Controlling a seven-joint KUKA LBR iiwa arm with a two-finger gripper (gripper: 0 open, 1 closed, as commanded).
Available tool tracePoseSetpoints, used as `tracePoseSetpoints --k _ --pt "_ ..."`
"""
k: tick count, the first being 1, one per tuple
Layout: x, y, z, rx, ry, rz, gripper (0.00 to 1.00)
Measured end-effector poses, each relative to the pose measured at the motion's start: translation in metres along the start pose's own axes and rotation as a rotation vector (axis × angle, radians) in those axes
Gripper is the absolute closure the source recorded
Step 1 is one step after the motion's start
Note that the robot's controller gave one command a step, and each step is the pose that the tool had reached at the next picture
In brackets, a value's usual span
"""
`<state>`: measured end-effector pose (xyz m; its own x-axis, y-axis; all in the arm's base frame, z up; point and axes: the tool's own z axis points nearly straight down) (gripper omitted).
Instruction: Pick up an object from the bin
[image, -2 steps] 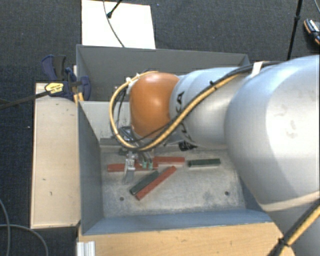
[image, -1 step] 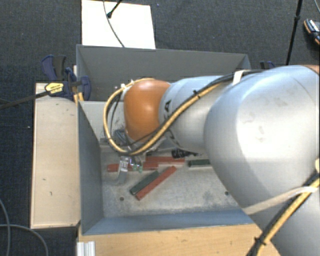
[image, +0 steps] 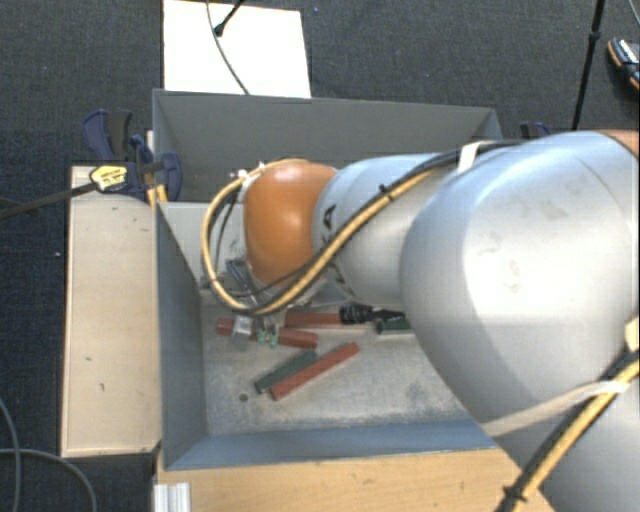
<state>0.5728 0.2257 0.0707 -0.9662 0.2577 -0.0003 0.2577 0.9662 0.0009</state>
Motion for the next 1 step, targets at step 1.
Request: tracePoseSetpoints --k 1 --pt "0.0 0.0 0.0 0.0 0.0 0.0 1.0"
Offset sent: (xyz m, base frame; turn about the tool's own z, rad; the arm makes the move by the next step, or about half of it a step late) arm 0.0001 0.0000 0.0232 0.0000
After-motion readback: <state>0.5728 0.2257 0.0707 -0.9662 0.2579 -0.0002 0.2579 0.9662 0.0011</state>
